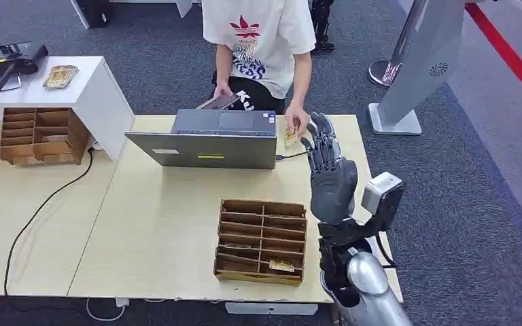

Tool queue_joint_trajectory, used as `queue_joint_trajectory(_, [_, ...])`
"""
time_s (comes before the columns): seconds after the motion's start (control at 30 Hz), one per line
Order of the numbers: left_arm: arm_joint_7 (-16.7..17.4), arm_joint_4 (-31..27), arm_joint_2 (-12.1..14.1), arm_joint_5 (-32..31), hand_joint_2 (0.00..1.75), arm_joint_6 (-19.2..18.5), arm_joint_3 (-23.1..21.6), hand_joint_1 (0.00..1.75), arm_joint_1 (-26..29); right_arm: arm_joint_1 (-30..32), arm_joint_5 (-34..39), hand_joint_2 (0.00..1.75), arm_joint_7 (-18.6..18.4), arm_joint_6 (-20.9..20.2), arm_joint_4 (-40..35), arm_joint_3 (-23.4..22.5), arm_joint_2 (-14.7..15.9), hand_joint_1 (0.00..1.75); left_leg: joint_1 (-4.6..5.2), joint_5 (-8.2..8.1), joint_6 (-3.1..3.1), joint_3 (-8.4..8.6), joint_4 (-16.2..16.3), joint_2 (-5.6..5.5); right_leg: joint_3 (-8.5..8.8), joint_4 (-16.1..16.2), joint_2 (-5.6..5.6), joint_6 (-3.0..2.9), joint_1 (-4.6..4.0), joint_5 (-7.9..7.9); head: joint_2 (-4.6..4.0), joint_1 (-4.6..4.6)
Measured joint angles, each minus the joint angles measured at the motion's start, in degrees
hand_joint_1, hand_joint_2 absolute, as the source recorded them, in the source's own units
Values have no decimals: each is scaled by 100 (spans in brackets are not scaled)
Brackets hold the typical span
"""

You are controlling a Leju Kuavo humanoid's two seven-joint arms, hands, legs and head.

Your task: Pass the card to the sensor for recognition and then transmit it.

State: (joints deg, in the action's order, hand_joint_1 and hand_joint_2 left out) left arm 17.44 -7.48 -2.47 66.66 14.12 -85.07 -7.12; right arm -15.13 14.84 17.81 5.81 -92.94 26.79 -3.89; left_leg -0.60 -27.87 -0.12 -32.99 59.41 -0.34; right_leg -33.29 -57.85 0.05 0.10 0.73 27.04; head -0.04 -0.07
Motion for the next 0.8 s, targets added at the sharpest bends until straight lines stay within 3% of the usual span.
queue_joint_trajectory(0.23, [9, 0, 33, -52, 175, -74, -15, 0, -2, 330, 321, 0, -76, -537, -48, -255, 155, 0, -2, 0, 0, 0, -1, 0, 0, 0, -1, 0, -1, 0, 0, 0])
queue_joint_trajectory(0.27, [9, 0, 33, -50, 175, -76, -15, 0, -2, 382, 328, 175, -83, -583, -46, -277, 177, 0, -1, 0, 0, -1, -1, -1, 0, 0, -1, 0, -1, 0, 0, 0])
queue_joint_trajectory(0.6, [11, 0, 59, 22, 175, -74, -18, 0, -5, 667, 1, 175, -149, -793, 225, -240, 315, 0, -1, 0, 0, -2, -1, 0, 0, 0, 0, 0, -1, 0, 0, 0])
queue_joint_trajectory(0.8, [44, 0, 66, 44, 175, -68, -22, 0, -5, 715, -1050, 175, 15, -209, 361, 33, 339, 0, -2, 0, 0, -2, -1, 1, 0, -1, 0, 0, -1, 1, 0, 0])
